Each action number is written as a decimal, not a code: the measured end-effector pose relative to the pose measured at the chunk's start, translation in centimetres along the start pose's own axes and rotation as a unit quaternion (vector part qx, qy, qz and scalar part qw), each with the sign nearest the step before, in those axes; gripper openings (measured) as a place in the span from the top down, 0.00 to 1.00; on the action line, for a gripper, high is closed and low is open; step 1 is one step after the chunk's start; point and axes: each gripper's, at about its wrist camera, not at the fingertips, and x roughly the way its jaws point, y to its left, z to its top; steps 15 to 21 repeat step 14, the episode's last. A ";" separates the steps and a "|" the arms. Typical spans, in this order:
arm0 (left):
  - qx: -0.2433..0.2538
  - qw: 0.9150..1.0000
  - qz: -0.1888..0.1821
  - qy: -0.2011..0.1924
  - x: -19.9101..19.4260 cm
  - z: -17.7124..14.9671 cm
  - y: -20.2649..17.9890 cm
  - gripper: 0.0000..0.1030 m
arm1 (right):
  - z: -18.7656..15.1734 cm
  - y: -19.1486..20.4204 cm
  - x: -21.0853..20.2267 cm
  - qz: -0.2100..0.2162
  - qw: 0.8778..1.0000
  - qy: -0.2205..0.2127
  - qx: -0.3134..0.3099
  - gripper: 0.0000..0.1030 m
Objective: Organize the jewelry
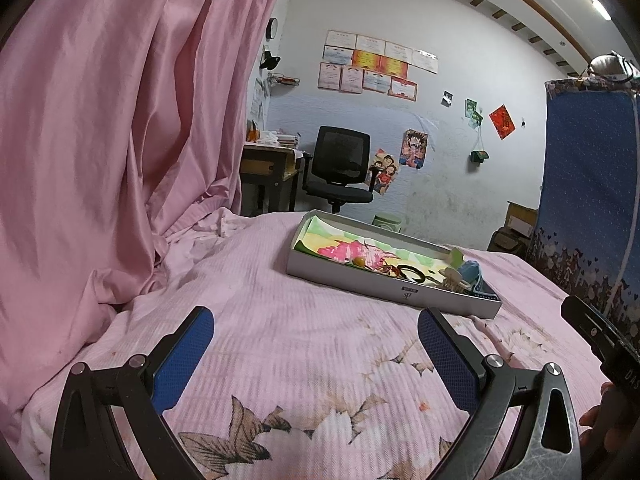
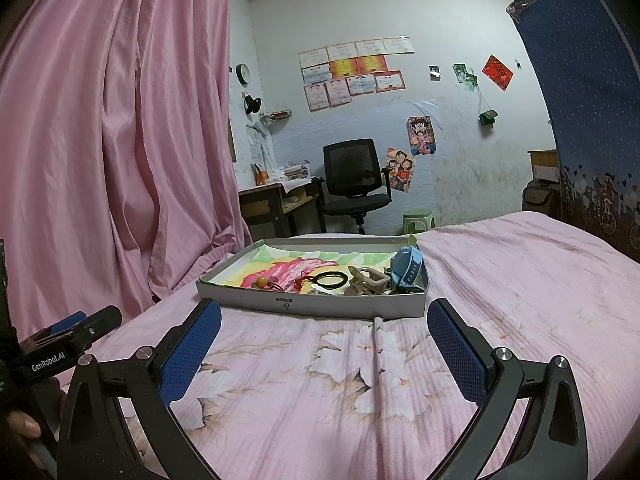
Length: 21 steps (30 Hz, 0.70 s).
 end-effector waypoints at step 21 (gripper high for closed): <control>0.008 1.000 0.002 0.000 -0.1 0.2 0.0 0.00 | 0.1 0.2 0.1 -0.001 1.000 0.000 0.001 0.01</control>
